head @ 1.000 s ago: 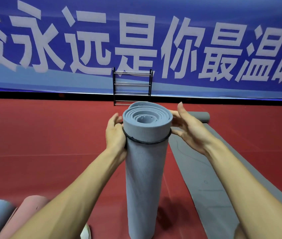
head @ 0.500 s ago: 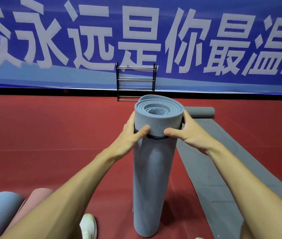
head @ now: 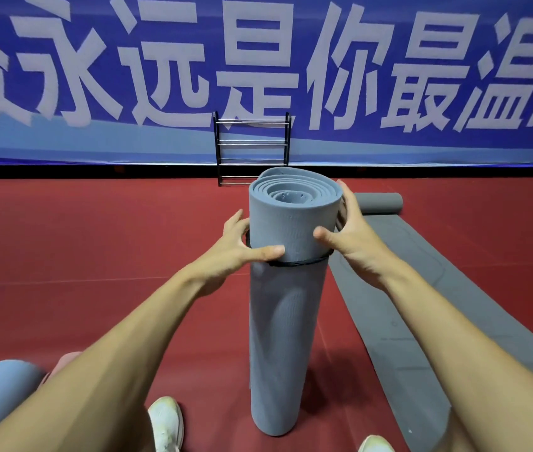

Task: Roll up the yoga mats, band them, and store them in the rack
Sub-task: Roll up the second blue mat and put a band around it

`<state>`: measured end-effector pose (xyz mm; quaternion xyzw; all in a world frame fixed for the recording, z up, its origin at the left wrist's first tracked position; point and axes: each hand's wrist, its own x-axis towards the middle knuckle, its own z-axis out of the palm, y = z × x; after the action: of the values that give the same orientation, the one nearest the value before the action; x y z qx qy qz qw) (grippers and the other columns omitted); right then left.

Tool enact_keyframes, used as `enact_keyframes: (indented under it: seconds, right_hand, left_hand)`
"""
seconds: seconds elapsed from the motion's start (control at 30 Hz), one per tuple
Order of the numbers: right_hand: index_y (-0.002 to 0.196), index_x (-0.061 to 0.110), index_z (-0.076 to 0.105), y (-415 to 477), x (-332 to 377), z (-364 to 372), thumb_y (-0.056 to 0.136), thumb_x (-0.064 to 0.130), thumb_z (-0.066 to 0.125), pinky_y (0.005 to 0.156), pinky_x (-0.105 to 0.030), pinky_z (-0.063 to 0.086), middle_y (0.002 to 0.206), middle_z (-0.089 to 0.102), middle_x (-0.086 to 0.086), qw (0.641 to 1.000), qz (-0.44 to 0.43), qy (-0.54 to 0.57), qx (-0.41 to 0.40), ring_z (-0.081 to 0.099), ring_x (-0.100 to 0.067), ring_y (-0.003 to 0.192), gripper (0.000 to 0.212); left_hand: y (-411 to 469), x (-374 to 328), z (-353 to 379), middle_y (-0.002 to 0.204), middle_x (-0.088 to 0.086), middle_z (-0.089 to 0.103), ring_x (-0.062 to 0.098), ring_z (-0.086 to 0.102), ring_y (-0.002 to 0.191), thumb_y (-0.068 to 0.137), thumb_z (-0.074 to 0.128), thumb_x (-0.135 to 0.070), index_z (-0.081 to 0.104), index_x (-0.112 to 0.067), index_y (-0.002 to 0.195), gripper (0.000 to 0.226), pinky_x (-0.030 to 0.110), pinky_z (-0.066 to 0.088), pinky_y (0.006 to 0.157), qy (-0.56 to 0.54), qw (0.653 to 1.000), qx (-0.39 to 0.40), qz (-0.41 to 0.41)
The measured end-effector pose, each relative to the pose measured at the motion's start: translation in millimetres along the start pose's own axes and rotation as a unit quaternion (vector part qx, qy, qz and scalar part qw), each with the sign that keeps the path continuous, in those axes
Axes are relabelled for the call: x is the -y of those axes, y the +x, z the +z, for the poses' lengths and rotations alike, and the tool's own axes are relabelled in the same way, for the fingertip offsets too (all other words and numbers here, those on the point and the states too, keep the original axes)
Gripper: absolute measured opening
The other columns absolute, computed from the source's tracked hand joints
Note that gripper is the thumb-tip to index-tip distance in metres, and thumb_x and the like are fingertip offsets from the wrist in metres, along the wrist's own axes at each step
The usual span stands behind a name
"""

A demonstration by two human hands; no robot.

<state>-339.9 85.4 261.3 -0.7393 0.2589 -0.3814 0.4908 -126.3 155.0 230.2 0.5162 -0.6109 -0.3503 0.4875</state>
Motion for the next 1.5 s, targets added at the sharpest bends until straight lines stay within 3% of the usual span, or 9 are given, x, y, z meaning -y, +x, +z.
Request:
enact_keyframes:
  seconds: [0.13,0.37,0.5,0.67,0.9,1.1,1.2,1.33,1.5]
  right_hand:
    - [0.141,0.025,0.034,4,-13,13,0.045,0.046,0.088,0.097,-0.021,0.048,0.133,0.054,0.010,0.999,0.014,-0.035,0.010,0.053,0.000,0.120,0.112]
    - [0.147,0.024,0.022,1,-50,20,0.060,0.018,0.092,0.107,-0.025,0.039,0.141,0.043,0.011,0.988,0.053,-0.112,0.097,0.044,-0.001,0.128,0.111]
    - [0.140,0.025,0.027,-1,-46,21,0.070,0.017,0.086,0.095,-0.005,0.038,0.138,0.043,0.010,0.984,0.067,-0.107,0.126,0.043,0.000,0.125,0.092]
    - [0.150,0.034,0.014,8,-23,27,0.040,0.067,0.086,0.104,-0.015,0.037,0.141,0.037,0.023,0.999,0.022,-0.011,0.035,0.038,0.009,0.130,0.135]
    - [0.146,0.032,0.022,8,-41,21,0.067,0.030,0.086,0.109,-0.028,0.039,0.138,0.044,0.017,0.996,0.048,-0.058,0.056,0.045,0.000,0.126,0.102]
    - [0.148,0.029,0.026,5,-49,12,0.071,0.021,0.086,0.094,-0.012,0.039,0.140,0.045,0.015,0.991,0.079,-0.068,0.081,0.045,0.000,0.123,0.098]
    - [0.146,0.032,0.028,6,-54,4,0.069,0.015,0.086,0.102,-0.021,0.041,0.140,0.046,0.014,0.992,0.088,-0.050,0.074,0.046,-0.002,0.127,0.098]
    - [0.145,0.026,0.025,3,-68,-1,0.065,0.006,0.087,0.091,-0.006,0.041,0.135,0.045,0.015,0.985,0.107,-0.088,0.105,0.046,0.000,0.122,0.103]
    - [0.148,0.032,0.022,-4,-81,-2,0.047,0.043,0.091,0.115,-0.034,0.031,0.148,0.036,0.008,0.975,0.117,-0.138,0.133,0.034,-0.010,0.138,0.122]
  left_hand:
    - [2,-14,8,0.140,0.001,0.050,0.017,0.048,0.130,0.061,0.086,-0.040,0.040,-0.027,0.139,0.091,0.037,0.047,0.099,-0.046,0.997,-0.034,0.054]
    - [-12,-1,-2,0.137,-0.011,0.048,0.004,0.050,0.124,0.057,0.085,-0.033,0.030,-0.032,0.138,0.099,0.027,0.050,0.092,-0.021,0.999,-0.014,0.027]
    - [-18,5,-6,0.135,-0.013,0.049,0.000,0.051,0.122,0.058,0.085,-0.036,0.032,-0.038,0.132,0.091,0.021,0.050,0.088,-0.014,1.000,0.009,0.002]
    - [-15,10,-5,0.132,-0.009,0.053,0.002,0.055,0.117,0.057,0.084,-0.038,0.035,-0.033,0.132,0.089,0.021,0.051,0.085,-0.028,1.000,-0.001,-0.009]
    - [-13,26,-3,0.139,-0.015,0.041,-0.006,0.046,0.123,0.057,0.081,-0.049,0.021,-0.035,0.139,0.102,0.012,0.047,0.086,0.044,0.997,0.043,-0.042]
    - [-9,26,0,0.124,-0.021,0.052,-0.014,0.055,0.103,0.077,0.080,-0.023,0.037,-0.041,0.124,0.066,0.008,0.047,0.074,0.038,0.990,0.086,-0.110]
    - [-2,29,2,0.120,-0.027,0.054,-0.018,0.054,0.096,0.078,0.078,-0.024,0.037,-0.040,0.127,0.067,0.007,0.045,0.067,0.027,0.983,0.085,-0.160]
    - [5,44,3,0.132,-0.015,0.053,0.007,0.050,0.123,0.045,0.096,-0.041,0.042,-0.034,0.133,0.103,0.030,0.043,0.102,0.067,0.974,0.077,-0.204]
    - [10,42,3,0.143,-0.009,0.037,0.014,0.040,0.132,0.040,0.097,-0.024,0.027,-0.043,0.138,0.122,0.041,0.042,0.106,0.027,0.993,0.027,-0.108]
